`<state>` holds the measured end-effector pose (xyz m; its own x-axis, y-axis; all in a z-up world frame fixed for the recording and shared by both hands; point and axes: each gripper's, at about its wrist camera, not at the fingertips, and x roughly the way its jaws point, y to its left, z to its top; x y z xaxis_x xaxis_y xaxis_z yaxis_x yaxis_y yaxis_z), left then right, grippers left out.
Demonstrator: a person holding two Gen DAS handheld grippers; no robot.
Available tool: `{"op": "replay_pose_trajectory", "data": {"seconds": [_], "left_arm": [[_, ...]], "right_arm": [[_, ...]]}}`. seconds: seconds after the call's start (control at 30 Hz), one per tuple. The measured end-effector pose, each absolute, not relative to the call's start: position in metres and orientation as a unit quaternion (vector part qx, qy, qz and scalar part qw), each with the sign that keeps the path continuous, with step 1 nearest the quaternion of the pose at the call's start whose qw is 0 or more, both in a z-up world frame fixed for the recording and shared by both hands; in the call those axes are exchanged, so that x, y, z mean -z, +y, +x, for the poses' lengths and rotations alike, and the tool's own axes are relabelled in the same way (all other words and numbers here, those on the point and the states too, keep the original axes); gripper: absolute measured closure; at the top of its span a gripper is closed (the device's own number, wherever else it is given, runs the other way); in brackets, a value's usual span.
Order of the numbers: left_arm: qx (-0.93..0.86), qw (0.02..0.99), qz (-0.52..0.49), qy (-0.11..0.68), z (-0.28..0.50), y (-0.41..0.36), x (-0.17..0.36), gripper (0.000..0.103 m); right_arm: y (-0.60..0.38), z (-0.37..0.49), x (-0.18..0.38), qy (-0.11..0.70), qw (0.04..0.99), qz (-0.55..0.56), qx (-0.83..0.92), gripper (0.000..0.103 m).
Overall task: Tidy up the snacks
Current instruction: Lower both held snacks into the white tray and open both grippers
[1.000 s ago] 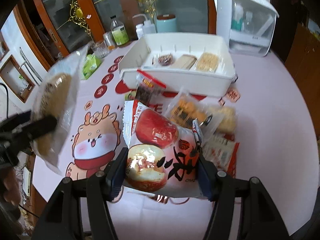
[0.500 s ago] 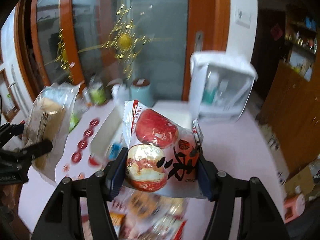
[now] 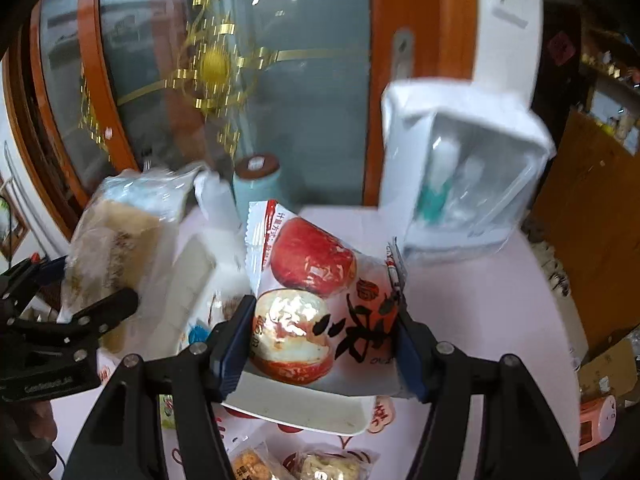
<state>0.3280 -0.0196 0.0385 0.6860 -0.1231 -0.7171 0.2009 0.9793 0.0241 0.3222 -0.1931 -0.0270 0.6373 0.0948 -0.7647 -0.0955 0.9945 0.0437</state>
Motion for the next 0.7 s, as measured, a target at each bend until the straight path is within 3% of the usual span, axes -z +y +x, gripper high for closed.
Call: {"op": "replay_pose_trajectory", "data": {"seconds": [0.23, 0.27, 0.43, 0.5, 0.7], "left_arm": [[0.08, 0.883, 0.039, 0.46, 0.377, -0.03, 0.039, 0.013], [0.08, 0.878, 0.04, 0.47, 0.381, -0.032, 0.049, 0.012], [0.083, 0.844, 0.024, 0.53, 0.396, -0.031, 0.091, 0.011], [0.082, 0.84, 0.017, 0.536, 0.395, -0.027, 0.098, 0.01], [0.08, 0.864, 0.021, 0.496, 0.379, -0.021, 0.082, 0.001]], "right_arm": [[-0.184, 0.352, 0.103, 0.496, 0.864, 0.011, -0.083, 0.032], [-0.183, 0.353, 0.11, 0.501, 0.861, 0.012, -0.083, 0.026], [-0.185, 0.355, 0.125, 0.493, 0.867, 0.004, -0.078, 0.014], [-0.185, 0.355, 0.123, 0.487, 0.87, 0.006, -0.08, 0.007], [-0.189, 0.351, 0.112, 0.474, 0.877, 0.013, -0.077, 0.006]]}}
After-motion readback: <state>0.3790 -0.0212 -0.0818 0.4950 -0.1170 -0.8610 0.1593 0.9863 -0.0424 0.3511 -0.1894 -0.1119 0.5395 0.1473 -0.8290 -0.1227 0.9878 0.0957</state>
